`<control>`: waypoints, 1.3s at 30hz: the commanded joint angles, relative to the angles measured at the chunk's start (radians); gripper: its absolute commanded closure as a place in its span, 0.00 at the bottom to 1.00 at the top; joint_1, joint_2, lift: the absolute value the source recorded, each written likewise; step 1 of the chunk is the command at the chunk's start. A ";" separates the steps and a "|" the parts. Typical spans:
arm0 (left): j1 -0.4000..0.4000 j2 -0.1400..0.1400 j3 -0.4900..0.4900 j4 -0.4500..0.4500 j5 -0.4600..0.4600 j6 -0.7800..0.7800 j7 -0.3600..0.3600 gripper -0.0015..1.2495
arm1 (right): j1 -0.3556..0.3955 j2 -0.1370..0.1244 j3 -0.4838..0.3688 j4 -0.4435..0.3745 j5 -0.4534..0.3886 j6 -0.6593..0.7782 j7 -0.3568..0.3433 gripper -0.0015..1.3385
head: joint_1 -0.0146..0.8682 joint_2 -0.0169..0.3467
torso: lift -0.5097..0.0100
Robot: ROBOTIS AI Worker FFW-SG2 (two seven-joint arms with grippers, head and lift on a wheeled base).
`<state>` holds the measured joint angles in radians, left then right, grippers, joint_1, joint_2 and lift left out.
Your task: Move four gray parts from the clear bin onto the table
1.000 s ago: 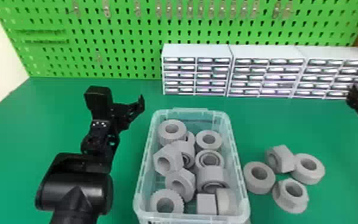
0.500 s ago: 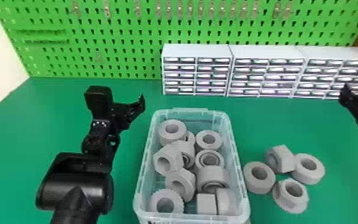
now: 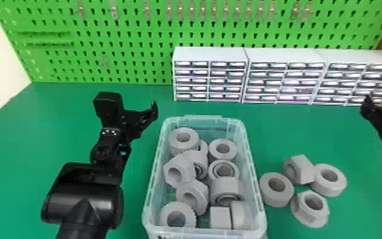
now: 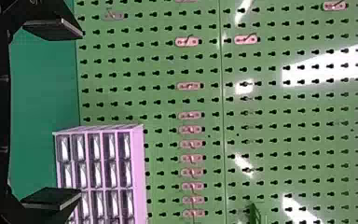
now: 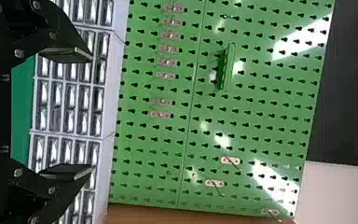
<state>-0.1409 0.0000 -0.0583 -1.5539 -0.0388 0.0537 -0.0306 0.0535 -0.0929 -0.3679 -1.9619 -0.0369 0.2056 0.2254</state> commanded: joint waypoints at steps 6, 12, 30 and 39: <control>-0.002 -0.003 -0.003 0.000 -0.006 0.000 0.000 0.08 | -0.012 -0.007 0.010 0.000 0.009 0.008 0.000 0.33 | 0.80 0.24 | 0.88; 0.001 -0.003 0.012 0.000 -0.007 -0.003 0.000 0.08 | -0.001 -0.007 0.017 0.000 0.008 0.011 0.000 0.34 | 0.80 0.24 | 0.88; 0.009 -0.003 0.055 0.000 -0.013 -0.034 0.001 0.08 | -0.029 -0.022 0.093 0.041 -0.015 0.021 0.000 0.34 | 0.80 0.24 | 0.88; 0.011 -0.003 0.061 0.000 -0.006 -0.037 0.001 0.08 | -0.035 -0.022 0.113 0.052 -0.020 0.021 0.000 0.34 | 0.80 0.24 | 0.88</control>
<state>-0.1305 0.0000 0.0036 -1.5539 -0.0449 0.0178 -0.0291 0.0188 -0.1151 -0.2599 -1.9122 -0.0574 0.2271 0.2248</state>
